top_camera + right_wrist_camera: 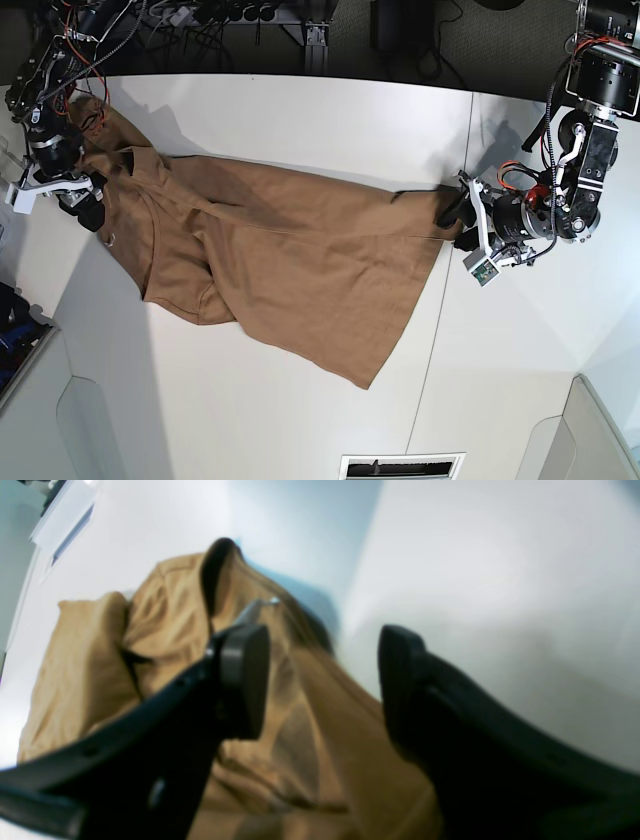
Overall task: Layout the t-shirt on the table in an organized manner, then fold the t-shirt properly
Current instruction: 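Grasp the shirt edge with both grippers to straighten it, then pull the held shirt edge with the left gripper away from the right gripper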
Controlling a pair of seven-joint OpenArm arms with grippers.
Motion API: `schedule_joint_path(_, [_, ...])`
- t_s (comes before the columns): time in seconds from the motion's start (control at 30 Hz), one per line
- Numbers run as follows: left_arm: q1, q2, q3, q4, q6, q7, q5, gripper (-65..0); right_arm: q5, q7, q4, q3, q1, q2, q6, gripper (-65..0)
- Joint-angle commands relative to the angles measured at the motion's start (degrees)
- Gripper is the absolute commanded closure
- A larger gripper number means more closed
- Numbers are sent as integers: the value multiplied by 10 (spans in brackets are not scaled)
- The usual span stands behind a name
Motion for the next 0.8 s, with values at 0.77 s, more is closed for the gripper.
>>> schedule_joint_path(0.77, [-19,-9,-4,-24,-4,-35,27,-315,39,12,9,0,7,9,6,-343])
